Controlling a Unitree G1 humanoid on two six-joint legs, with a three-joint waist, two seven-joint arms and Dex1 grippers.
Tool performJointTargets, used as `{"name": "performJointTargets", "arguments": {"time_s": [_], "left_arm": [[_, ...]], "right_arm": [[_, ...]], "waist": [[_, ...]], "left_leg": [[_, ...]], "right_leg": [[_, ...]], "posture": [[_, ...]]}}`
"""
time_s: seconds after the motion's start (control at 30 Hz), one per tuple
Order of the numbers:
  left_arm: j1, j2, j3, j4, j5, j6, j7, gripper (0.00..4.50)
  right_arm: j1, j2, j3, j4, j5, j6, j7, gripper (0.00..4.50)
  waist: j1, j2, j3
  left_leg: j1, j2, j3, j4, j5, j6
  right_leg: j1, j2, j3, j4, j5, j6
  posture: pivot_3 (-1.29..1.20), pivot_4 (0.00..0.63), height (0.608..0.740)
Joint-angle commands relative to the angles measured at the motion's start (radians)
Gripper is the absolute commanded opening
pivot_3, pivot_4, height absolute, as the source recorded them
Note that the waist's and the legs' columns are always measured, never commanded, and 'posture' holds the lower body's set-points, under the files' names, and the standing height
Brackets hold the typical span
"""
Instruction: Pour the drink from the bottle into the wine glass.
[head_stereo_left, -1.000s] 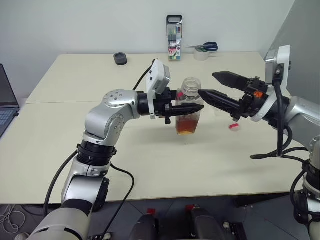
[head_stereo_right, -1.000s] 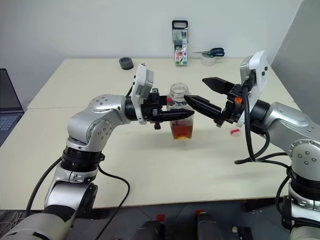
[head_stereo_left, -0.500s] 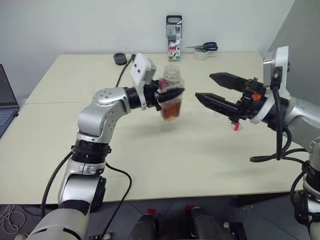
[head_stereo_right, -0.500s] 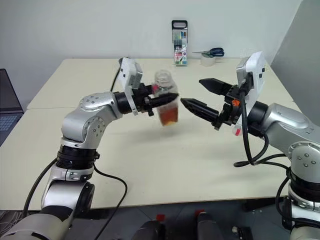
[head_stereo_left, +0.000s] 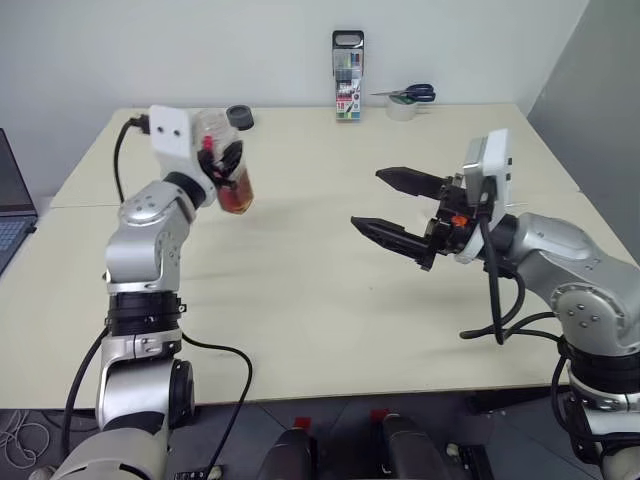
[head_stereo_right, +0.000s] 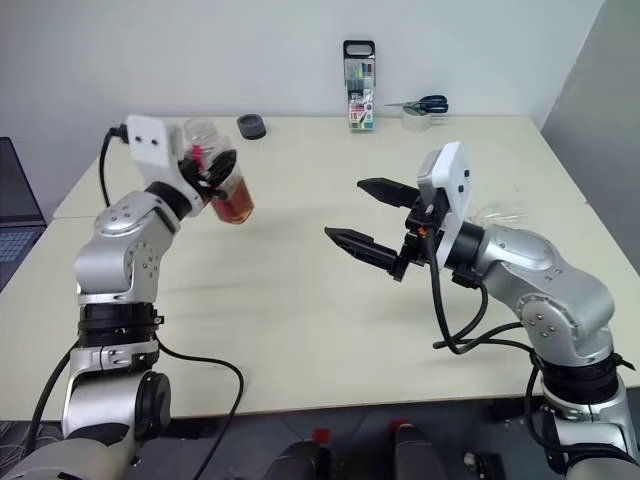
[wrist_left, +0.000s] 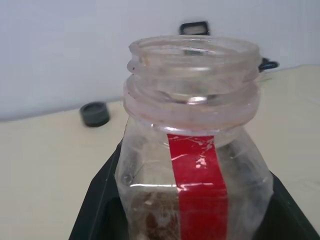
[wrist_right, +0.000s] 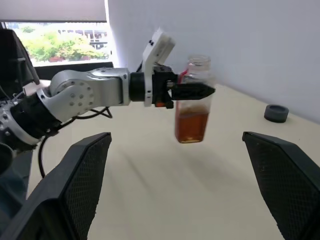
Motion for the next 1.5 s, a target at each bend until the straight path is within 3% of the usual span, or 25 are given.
{"name": "performJointTargets", "arguments": {"time_s": [0.03, 0.77, 1.27, 1.5], "left_arm": [[0.033, 0.011, 0.053, -0.019, -0.029, -0.051, -0.005, 1.81], [0.018, 0.079, 0.086, 0.33, -0.015, -0.348, -0.088, 1.81], [0.081, 0.084, 0.102, 0.403, -0.019, -0.41, -0.083, 1.81], [0.117, 0.092, 0.122, 0.386, -0.035, -0.397, -0.058, 3.96]], "right_arm": [[0.027, 0.017, 0.028, -0.011, -0.088, -0.101, 0.035, 4.47], [0.072, 0.086, 0.022, 0.022, -0.134, -0.092, 0.034, 4.47], [0.076, 0.094, 0.017, 0.023, -0.149, -0.092, 0.03, 4.47], [0.073, 0.105, 0.021, 0.031, -0.162, -0.1, 0.033, 4.5]], "waist": [[0.003, -0.001, 0.0], [0.002, -0.002, -0.001], [0.0, -0.002, -0.001], [-0.001, -0.002, -0.002]], "left_leg": [[0.0, 0.0, 0.0, 0.0, 0.0, 0.0], [0.0, 0.0, -0.001, 0.0, 0.0, 0.0], [0.0, 0.0, -0.001, 0.0, 0.0, 0.0], [0.001, 0.0, -0.001, 0.0, 0.0, 0.0]], "right_leg": [[0.0, 0.0, 0.0, 0.0, 0.0, 0.0], [0.0, 0.0, -0.001, 0.0, 0.001, 0.0], [0.0, 0.0, -0.001, 0.0, 0.001, 0.0], [0.0, 0.0, -0.001, 0.001, 0.001, 0.0]], "posture": [[0.0, 0.15, 0.74], [0.0, 0.15, 0.74], [0.0, 0.15, 0.74], [0.0, 0.15, 0.74]]}}
